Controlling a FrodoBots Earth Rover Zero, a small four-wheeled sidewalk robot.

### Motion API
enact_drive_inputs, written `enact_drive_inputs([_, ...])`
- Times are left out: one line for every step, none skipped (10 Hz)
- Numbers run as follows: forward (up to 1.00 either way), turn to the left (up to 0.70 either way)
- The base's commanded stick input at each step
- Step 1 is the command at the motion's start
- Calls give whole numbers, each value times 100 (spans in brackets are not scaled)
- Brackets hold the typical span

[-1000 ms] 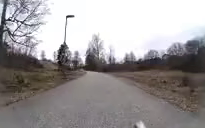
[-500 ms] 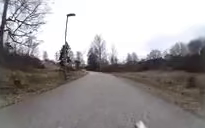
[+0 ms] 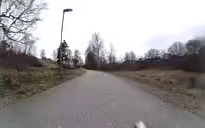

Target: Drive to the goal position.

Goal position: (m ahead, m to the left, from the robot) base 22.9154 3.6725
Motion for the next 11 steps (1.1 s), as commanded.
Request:
enact_drive_inputs([70,0])
enact_drive_inputs([70,0])
enact_drive_inputs([70,0])
enact_drive_inputs([70,0])
enact_drive_inputs([70,0])
enact_drive_inputs([70,0])
enact_drive_inputs([70,0])
enact_drive_inputs([70,0])
enact_drive_inputs([70,0])
enact_drive_inputs([70,0])
enact_drive_inputs([70,-9])
